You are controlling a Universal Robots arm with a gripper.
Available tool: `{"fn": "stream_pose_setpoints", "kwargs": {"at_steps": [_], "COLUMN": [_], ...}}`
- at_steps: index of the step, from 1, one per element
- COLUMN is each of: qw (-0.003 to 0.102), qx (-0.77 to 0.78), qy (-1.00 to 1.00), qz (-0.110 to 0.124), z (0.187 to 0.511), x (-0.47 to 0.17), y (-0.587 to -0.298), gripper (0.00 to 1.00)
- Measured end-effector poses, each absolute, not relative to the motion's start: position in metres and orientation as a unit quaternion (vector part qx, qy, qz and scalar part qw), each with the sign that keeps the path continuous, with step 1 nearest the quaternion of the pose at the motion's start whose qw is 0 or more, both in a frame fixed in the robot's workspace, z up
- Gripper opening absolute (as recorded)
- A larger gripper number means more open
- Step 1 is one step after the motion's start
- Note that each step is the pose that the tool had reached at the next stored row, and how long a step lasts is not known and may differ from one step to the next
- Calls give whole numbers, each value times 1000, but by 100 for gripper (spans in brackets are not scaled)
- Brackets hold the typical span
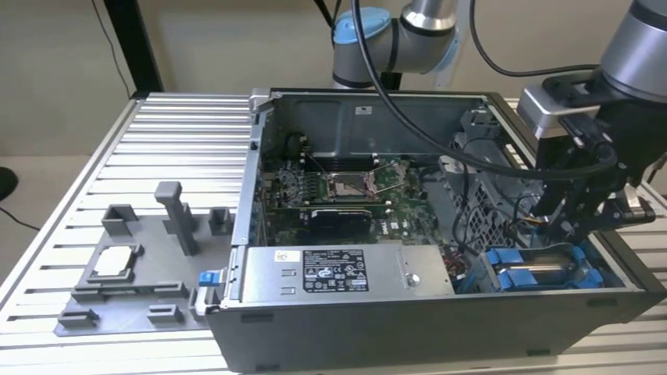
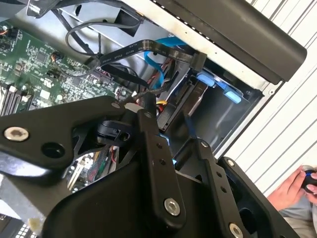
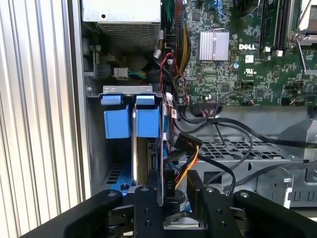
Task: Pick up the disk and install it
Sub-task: 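Insert the disk into the insertion slot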
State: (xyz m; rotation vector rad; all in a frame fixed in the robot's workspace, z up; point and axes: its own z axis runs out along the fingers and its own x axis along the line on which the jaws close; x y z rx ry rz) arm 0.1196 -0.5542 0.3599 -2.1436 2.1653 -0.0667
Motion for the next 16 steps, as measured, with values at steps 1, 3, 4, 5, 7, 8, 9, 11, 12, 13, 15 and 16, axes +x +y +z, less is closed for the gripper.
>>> {"fn": "stream_pose_setpoints", "kwargs": {"at_steps": [1, 3, 4, 5, 7, 8, 9, 11, 12, 13, 15, 16], "qw": [49, 49, 49, 49, 49, 49, 49, 49, 49, 49, 49, 49], "qx": [-703, -704, -704, -704, -704, -704, -704, -704, -704, -704, -704, -704], "qy": [709, 708, 708, 708, 708, 708, 708, 708, 708, 708, 708, 708], "qz": [-23, -24, -24, -24, -24, -24, -24, -24, -24, -24, -24, -24], "z": [360, 360, 360, 360, 360, 359, 359, 360, 359, 359, 359, 359], "x": [120, 120, 120, 119, 119, 118, 118, 118, 118, 118, 118, 118], "y": [-554, -554, -554, -554, -554, -554, -554, -554, -554, -554, -554, -554], "gripper": [100, 100, 100, 100, 100, 100, 100, 100, 100, 100, 0, 0]}}
